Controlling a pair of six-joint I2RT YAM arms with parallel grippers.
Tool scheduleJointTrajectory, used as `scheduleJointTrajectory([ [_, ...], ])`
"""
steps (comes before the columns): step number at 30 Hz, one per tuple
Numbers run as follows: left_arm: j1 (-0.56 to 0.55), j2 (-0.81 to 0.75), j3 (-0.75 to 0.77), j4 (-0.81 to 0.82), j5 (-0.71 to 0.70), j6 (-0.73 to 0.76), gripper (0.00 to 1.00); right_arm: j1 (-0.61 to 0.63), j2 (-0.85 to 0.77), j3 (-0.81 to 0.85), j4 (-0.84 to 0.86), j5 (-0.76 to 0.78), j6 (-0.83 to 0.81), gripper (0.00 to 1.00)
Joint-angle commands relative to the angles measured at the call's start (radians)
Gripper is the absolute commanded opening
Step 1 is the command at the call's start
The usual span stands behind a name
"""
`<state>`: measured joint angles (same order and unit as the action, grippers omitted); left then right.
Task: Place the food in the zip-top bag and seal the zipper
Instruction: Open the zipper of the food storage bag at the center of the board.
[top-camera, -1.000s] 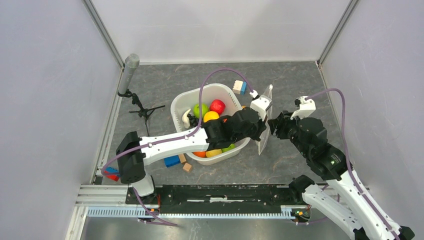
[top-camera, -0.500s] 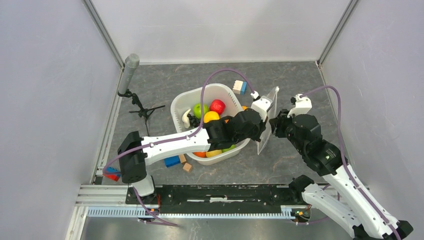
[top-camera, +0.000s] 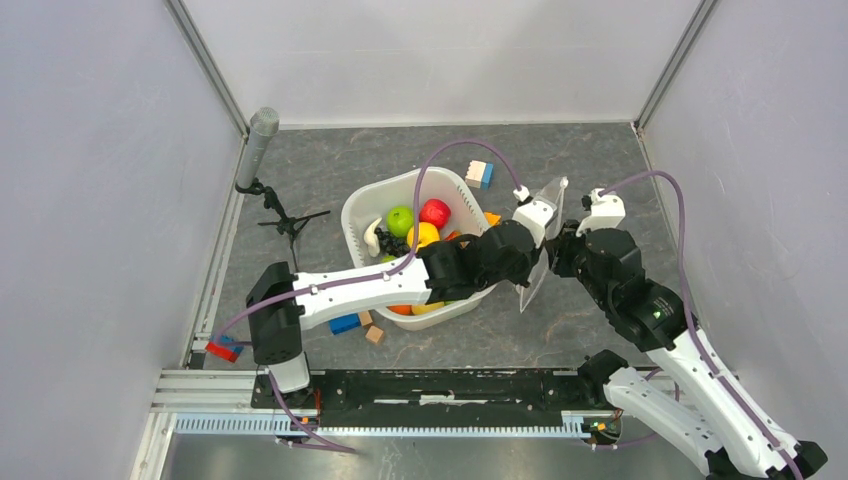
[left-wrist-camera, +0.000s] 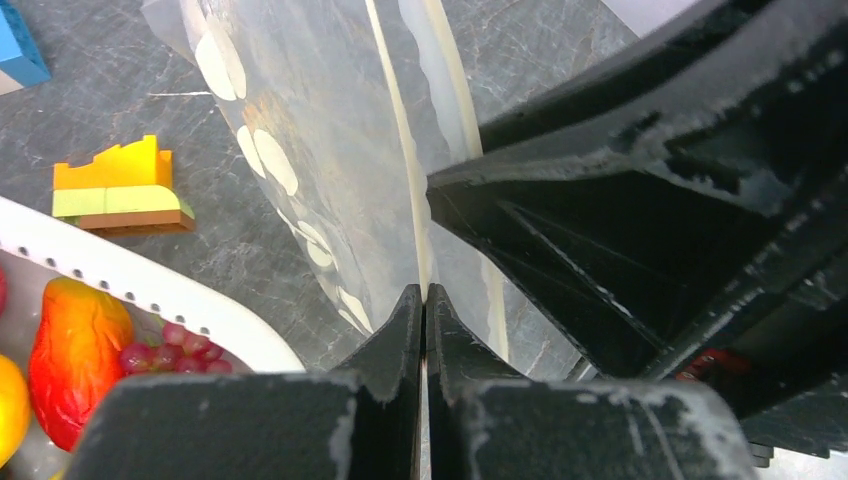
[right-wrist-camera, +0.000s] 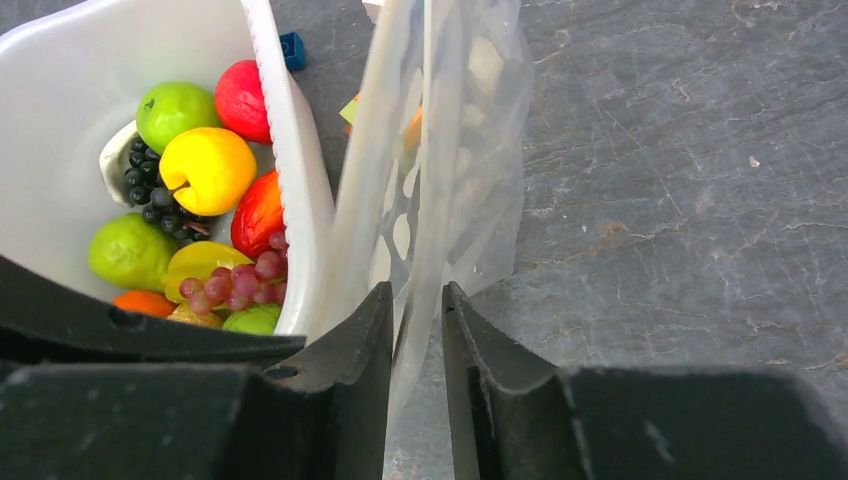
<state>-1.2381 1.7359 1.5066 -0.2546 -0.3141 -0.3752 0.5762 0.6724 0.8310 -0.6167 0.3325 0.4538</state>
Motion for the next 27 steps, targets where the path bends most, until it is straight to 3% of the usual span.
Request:
scheduleJointTrajectory([
  [1,-0.02,0.017,0.052,-0.008,-0.04,0.022,0.02,0.004,0.015,0.054,-0.021,0.043,-0.016,0.26],
  [6,-0.02,0.01,0.045,-0.03,-0.115,0.012,0.02,0.004,0.001,0.049,-0.047,0.055,-0.02,0.08],
  [13,-0.008,-0.003,0.043,-0.064,-0.194,-0.022,0.02,0.004,-0.037,0.046,-0.058,0.055,-0.035,0.06],
  [17,0.033,-0.032,0.015,-0.094,-0.218,-0.056,0.02,0.004,-0.034,0.07,-0.129,0.138,-0.066,0.0],
  [27,0.126,-0.052,-0.021,-0.116,-0.134,-0.088,0.02,0.004,-0.035,0.137,-0.201,0.211,-0.124,0.0],
])
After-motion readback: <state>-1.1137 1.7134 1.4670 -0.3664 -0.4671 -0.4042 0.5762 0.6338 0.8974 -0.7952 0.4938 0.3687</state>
